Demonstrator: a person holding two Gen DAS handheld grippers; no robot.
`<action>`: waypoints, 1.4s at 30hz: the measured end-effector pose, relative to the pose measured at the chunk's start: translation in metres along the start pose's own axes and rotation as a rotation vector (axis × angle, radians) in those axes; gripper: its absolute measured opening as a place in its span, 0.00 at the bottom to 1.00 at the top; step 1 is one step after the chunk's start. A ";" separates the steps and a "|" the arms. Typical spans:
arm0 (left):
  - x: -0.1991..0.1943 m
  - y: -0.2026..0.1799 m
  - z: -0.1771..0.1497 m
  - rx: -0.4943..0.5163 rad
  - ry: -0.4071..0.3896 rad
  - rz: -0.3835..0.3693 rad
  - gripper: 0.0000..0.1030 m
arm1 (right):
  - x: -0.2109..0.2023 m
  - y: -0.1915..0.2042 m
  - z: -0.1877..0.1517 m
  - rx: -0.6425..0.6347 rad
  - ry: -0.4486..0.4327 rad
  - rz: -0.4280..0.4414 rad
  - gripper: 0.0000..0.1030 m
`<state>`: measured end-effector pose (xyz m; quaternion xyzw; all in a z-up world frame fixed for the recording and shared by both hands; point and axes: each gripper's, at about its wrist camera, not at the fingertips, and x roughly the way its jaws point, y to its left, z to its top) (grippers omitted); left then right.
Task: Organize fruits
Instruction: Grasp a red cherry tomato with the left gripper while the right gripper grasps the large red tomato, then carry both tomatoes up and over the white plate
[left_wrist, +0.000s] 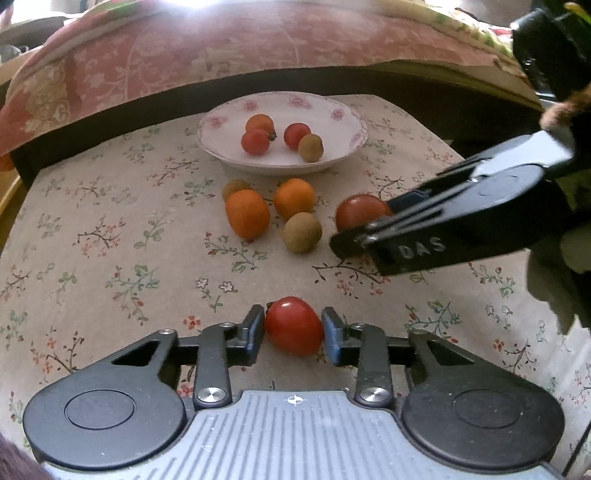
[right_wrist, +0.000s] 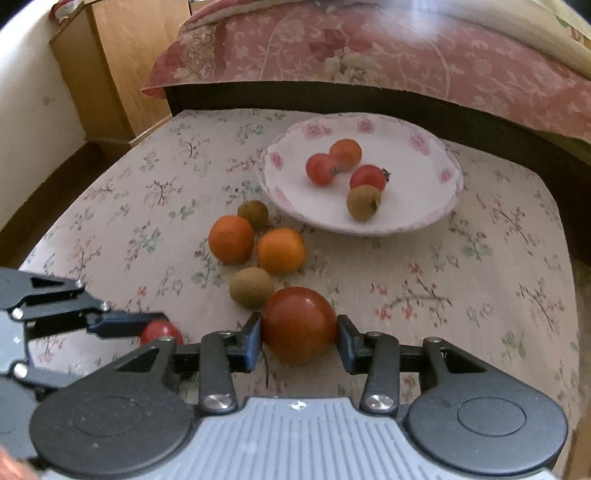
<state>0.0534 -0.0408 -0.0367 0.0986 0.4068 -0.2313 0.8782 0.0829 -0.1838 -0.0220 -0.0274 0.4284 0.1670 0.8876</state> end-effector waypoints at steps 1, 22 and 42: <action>-0.001 -0.002 0.000 0.008 0.000 0.005 0.39 | -0.004 0.000 -0.003 0.005 0.002 -0.003 0.40; -0.022 -0.022 -0.020 0.112 -0.012 -0.004 0.42 | -0.044 0.023 -0.061 0.012 0.037 -0.050 0.41; -0.003 -0.019 -0.009 0.033 -0.003 -0.008 0.58 | -0.046 0.010 -0.063 0.049 0.036 -0.012 0.46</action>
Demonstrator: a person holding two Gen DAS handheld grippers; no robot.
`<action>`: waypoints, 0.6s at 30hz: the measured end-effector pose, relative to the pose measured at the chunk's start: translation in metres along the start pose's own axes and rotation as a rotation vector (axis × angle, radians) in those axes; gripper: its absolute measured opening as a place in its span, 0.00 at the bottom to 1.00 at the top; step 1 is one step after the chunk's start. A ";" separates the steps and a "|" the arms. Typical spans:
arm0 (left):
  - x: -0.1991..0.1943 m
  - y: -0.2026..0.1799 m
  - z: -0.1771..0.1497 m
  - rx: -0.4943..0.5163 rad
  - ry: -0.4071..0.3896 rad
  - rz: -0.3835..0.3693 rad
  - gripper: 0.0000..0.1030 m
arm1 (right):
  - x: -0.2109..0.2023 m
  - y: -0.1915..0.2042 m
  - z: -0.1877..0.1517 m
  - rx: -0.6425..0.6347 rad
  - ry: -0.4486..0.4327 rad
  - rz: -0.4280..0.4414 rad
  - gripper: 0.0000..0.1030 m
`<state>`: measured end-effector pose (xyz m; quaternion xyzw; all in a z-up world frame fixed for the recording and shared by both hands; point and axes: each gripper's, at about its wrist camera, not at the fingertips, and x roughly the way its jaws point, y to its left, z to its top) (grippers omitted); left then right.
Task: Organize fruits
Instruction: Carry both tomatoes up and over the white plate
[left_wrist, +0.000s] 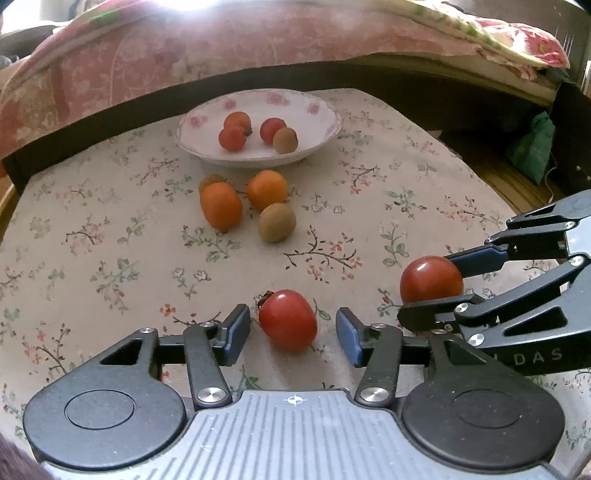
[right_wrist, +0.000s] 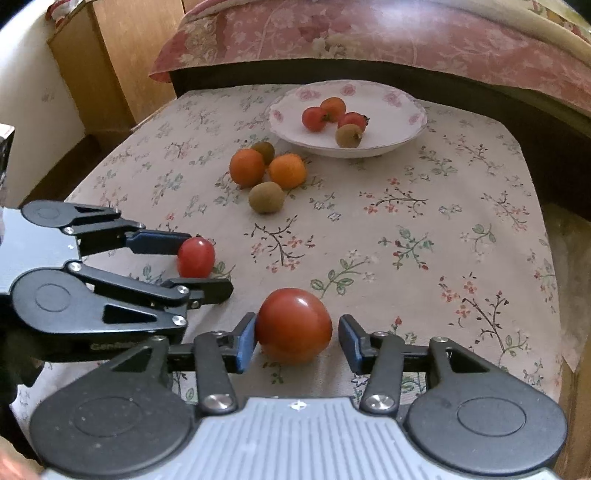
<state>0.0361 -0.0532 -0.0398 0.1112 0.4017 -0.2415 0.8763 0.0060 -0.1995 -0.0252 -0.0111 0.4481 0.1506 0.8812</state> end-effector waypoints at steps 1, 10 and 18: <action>0.000 -0.001 0.000 0.006 0.003 0.001 0.55 | 0.000 0.001 0.000 0.000 0.002 -0.001 0.45; -0.003 -0.004 0.002 0.022 0.014 -0.013 0.37 | -0.003 0.002 0.003 0.006 -0.002 -0.023 0.41; -0.011 -0.001 0.012 0.009 -0.020 -0.010 0.37 | -0.012 0.004 0.016 0.026 -0.055 -0.021 0.41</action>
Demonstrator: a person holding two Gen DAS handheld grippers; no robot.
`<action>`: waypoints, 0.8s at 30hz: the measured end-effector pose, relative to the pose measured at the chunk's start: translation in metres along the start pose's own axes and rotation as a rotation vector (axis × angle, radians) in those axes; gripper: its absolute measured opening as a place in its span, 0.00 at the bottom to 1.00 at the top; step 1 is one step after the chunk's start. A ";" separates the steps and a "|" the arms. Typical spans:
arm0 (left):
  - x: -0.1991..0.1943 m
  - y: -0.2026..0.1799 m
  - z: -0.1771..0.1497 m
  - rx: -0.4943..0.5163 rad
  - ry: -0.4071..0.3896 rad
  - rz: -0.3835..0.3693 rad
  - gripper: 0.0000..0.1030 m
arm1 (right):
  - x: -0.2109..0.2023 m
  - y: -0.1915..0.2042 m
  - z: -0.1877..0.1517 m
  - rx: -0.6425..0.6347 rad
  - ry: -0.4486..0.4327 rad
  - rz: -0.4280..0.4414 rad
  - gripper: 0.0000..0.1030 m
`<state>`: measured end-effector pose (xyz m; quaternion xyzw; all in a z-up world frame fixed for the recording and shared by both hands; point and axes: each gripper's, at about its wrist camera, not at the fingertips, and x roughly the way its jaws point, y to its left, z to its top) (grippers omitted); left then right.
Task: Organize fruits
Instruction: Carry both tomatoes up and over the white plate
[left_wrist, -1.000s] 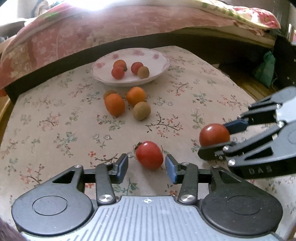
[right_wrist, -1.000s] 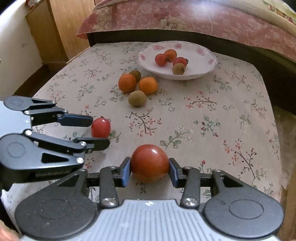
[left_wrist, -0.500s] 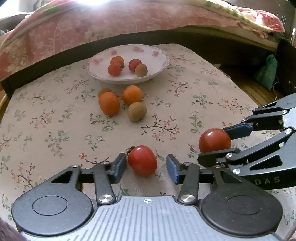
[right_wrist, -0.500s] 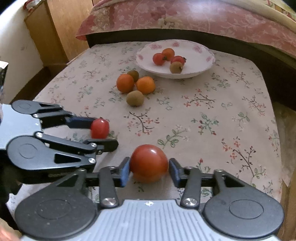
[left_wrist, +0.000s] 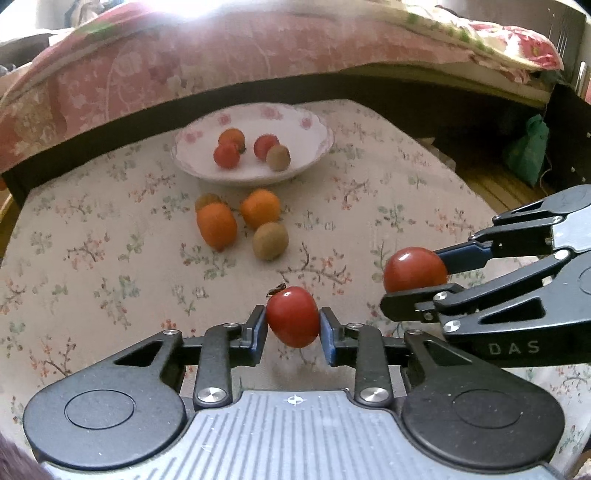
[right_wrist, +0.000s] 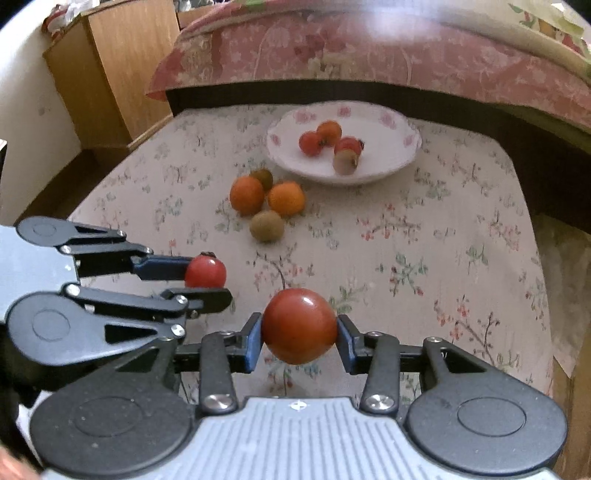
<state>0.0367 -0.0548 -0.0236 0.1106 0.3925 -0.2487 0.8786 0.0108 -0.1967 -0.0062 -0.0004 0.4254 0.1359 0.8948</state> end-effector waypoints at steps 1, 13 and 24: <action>-0.001 0.000 0.002 0.001 -0.006 0.006 0.37 | -0.001 0.000 0.002 0.004 -0.007 -0.001 0.41; -0.005 0.005 0.015 -0.033 -0.051 0.023 0.36 | -0.004 -0.003 0.019 0.030 -0.051 -0.015 0.41; -0.003 0.012 0.039 -0.034 -0.096 0.046 0.35 | -0.002 -0.012 0.041 0.059 -0.101 -0.024 0.41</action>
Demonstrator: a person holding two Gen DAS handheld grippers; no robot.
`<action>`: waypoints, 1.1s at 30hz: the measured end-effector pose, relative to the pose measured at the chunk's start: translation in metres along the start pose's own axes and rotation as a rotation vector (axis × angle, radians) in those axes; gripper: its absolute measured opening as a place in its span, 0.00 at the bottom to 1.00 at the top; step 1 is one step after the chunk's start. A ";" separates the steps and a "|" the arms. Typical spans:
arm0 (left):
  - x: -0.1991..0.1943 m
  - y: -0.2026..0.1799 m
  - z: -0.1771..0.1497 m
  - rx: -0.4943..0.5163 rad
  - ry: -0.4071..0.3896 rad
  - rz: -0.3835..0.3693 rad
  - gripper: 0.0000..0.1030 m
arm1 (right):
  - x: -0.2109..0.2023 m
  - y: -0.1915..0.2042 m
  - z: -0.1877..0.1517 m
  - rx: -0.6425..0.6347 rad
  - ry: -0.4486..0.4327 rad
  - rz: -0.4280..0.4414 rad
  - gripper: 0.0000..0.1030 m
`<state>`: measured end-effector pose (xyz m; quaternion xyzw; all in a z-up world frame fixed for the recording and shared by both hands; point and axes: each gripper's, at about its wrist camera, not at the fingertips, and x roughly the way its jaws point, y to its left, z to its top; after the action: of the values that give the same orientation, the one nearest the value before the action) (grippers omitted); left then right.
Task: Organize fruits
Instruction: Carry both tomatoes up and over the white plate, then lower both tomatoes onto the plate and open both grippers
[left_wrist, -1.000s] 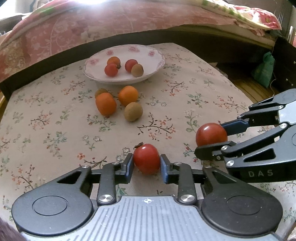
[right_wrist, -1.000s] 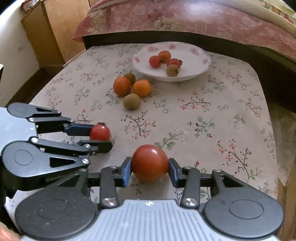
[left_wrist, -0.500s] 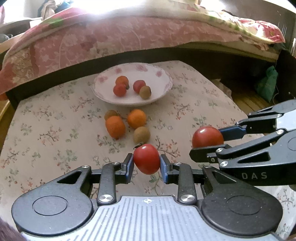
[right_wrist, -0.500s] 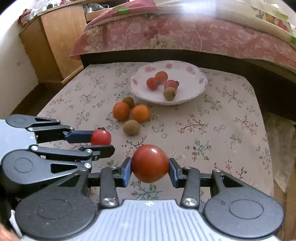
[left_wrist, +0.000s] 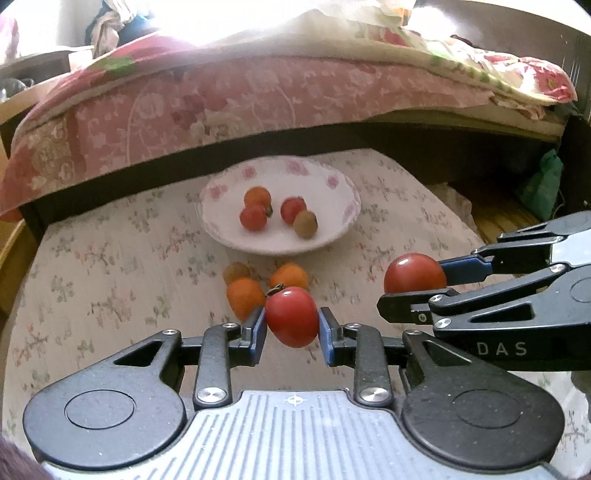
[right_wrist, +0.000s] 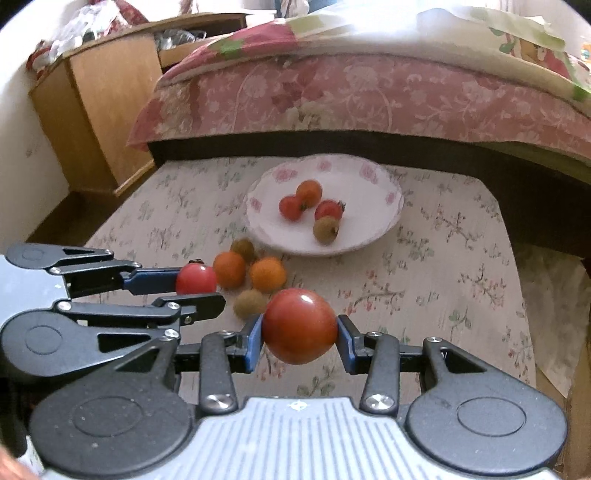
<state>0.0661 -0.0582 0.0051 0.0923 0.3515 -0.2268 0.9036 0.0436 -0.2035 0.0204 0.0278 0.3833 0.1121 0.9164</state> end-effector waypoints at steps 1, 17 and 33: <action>0.001 0.001 0.004 0.000 -0.007 0.000 0.35 | 0.000 -0.001 0.003 0.003 -0.005 0.001 0.41; 0.038 0.016 0.041 0.003 -0.035 0.019 0.35 | 0.037 -0.021 0.046 -0.019 -0.041 -0.027 0.41; 0.068 0.028 0.054 -0.009 -0.017 0.031 0.35 | 0.070 -0.032 0.063 -0.051 -0.048 -0.041 0.41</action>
<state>0.1562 -0.0747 -0.0009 0.0917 0.3436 -0.2117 0.9104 0.1413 -0.2166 0.0118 -0.0006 0.3586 0.1025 0.9278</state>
